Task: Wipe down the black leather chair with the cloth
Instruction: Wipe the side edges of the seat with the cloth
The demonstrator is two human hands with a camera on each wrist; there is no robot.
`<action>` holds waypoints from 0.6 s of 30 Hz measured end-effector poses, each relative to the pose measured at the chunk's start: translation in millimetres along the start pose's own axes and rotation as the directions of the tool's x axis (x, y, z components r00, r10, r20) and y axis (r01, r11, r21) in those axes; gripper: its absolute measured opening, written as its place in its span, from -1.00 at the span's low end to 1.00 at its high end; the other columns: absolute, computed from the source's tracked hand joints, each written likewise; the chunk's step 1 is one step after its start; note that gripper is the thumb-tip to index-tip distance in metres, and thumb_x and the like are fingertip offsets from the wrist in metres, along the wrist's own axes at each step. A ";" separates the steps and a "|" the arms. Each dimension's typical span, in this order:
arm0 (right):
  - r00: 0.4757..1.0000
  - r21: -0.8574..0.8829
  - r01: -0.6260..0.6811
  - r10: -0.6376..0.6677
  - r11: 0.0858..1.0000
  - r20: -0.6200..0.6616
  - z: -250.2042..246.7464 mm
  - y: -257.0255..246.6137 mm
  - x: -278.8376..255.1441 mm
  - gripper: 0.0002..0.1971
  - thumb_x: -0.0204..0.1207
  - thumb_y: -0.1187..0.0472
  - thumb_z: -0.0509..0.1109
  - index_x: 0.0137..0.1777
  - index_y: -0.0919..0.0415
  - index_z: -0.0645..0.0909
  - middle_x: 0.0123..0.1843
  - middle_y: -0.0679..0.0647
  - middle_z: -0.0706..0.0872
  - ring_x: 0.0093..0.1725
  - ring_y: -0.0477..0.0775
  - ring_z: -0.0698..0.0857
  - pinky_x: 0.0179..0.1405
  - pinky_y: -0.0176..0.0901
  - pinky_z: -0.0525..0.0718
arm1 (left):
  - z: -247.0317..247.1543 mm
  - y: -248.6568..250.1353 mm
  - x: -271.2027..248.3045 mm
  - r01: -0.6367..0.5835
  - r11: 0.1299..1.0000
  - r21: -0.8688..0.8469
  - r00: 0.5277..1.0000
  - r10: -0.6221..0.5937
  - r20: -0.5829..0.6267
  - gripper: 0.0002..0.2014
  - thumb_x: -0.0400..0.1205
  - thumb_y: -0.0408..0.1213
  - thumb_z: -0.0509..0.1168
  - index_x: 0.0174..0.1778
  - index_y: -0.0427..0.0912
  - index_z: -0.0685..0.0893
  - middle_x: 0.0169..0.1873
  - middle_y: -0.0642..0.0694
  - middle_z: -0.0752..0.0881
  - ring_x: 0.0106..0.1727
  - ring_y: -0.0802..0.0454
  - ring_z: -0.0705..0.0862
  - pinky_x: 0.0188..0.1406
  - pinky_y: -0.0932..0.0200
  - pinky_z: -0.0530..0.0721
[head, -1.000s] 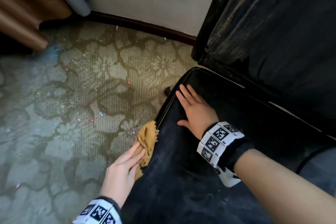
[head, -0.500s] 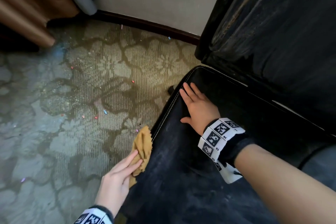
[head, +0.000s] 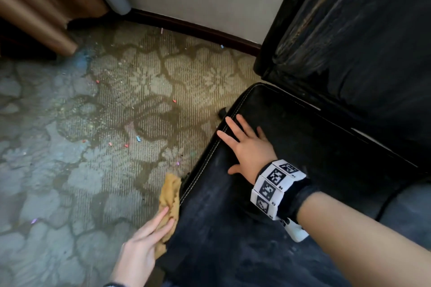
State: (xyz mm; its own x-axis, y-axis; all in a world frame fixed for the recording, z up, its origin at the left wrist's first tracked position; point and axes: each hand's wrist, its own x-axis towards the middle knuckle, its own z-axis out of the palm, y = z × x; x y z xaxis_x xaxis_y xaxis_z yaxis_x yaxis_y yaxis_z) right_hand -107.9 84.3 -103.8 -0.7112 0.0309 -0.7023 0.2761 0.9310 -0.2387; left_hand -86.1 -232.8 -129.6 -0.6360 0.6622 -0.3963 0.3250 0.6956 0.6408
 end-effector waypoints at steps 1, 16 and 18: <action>1.000 -0.003 0.000 0.000 1.000 0.002 0.0 -0.6 0.0 -0.07 0.42 0.02 0.47 0.62 -0.09 -0.10 0.66 -0.02 -0.36 0.62 0.08 -0.38 0.61 0.33 -0.07 | -6.3 -1.6 -0.4 0.012 1.000 0.013 1.000 -0.012 -0.012 -0.28 0.25 -0.86 0.36 0.17 -0.02 0.73 0.41 0.52 0.35 0.40 0.57 0.32 0.42 0.55 0.17; 1.000 -0.014 -0.003 0.003 1.000 -0.012 1.7 -0.4 -1.1 -0.07 0.43 -0.02 0.46 0.61 -0.11 -0.12 0.66 -0.04 -0.36 0.62 0.06 -0.39 0.62 0.31 -0.07 | -9.2 -14.0 -50.4 -0.041 0.999 0.012 0.992 0.039 0.117 -0.62 0.66 0.08 -0.01 0.34 0.26 0.55 0.46 0.24 0.45 0.44 0.22 0.47 0.48 0.35 0.23; 1.000 -0.016 -0.003 0.003 1.000 -0.009 3.1 -1.2 -0.9 -0.07 0.43 -0.01 0.46 0.61 -0.10 -0.12 0.66 -0.03 -0.36 0.62 0.06 -0.38 0.62 0.31 -0.08 | -17.5 -6.5 -44.0 0.001 1.000 0.016 1.000 -0.001 -0.014 -0.64 0.66 -0.01 0.05 0.27 0.13 0.64 0.45 0.26 0.44 0.39 0.33 0.49 0.43 0.49 0.23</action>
State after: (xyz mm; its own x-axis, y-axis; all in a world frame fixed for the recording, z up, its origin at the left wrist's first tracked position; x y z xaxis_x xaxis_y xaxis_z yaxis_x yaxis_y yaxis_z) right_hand -105.7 82.0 -105.0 -0.7163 0.0372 -0.6968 0.2681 0.9366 -0.2256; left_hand -72.5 -271.4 -104.8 -0.6457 0.6578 -0.3878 0.3354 0.7005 0.6299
